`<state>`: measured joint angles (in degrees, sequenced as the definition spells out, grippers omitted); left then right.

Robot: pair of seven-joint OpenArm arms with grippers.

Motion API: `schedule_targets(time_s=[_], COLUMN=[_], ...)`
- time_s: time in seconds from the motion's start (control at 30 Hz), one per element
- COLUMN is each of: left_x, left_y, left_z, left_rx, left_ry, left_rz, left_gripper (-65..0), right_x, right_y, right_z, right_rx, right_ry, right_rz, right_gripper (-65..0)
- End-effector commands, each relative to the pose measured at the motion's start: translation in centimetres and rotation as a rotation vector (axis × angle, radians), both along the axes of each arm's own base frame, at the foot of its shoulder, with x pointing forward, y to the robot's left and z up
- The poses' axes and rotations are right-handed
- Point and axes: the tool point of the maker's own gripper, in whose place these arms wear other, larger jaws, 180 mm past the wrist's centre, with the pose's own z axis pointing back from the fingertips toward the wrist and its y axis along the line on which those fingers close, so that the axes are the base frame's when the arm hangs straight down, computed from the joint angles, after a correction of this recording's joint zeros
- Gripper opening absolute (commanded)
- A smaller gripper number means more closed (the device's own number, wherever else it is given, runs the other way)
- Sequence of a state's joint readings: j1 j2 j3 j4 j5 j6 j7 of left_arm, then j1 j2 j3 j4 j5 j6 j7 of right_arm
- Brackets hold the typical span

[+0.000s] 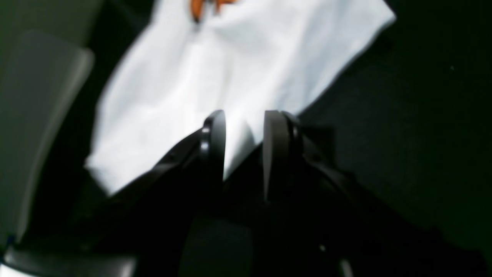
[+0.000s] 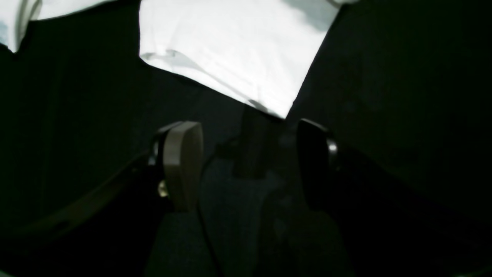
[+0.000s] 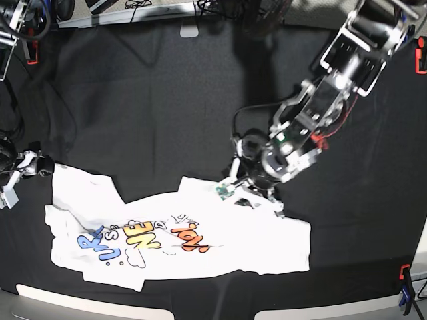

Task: Layout the t-shirt on the table in an organized manner, then fold the t-shirt properly
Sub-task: 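Reach the left gripper to the shirt edge and grasp it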

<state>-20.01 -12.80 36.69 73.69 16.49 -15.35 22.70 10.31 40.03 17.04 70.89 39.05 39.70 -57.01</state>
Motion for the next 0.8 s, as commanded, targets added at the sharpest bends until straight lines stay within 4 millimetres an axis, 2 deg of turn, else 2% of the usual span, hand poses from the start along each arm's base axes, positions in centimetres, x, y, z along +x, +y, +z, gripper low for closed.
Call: schedule_targets(time_s=[0.0, 0.1, 0.2, 0.4, 0.63, 0.77], left_x=[1.3, 2.4, 3.5, 6.4, 6.1, 5.5], left_y=[-0.8, -0.8, -0.4, 2.3, 2.4, 2.6], left_z=[1.1, -0.8, -1.5, 0.1, -0.4, -2.0], left_rx=[-0.019, 0.023, 0.058, 0.091, 0.112, 0.135], left_ry=[-0.025, 0.033, 0.063, -0.049, -0.039, 0.007], left_rz=[-0.003, 0.030, 0.056, 0.205, 0.191, 0.163], left_gripper=[-49.9, -49.9, -49.3, -49.3, -49.3, -49.3], right_x=[1.0, 1.1, 1.2, 1.2, 1.2, 1.2], right_y=[-0.9, -0.6, -0.3, -0.2, -0.2, -0.2], right_z=[2.2, 2.4, 2.6, 2.6, 2.6, 2.6], right_rx=[-0.020, -0.002, 0.017, 0.023, 0.023, 0.023], right_ry=[-0.060, -0.068, -0.078, -0.080, -0.081, -0.081], right_rz=[0.001, 0.004, 0.006, 0.007, 0.007, 0.007], right_gripper=[-27.3, -27.3, -27.3, -27.3, -27.3, -27.3])
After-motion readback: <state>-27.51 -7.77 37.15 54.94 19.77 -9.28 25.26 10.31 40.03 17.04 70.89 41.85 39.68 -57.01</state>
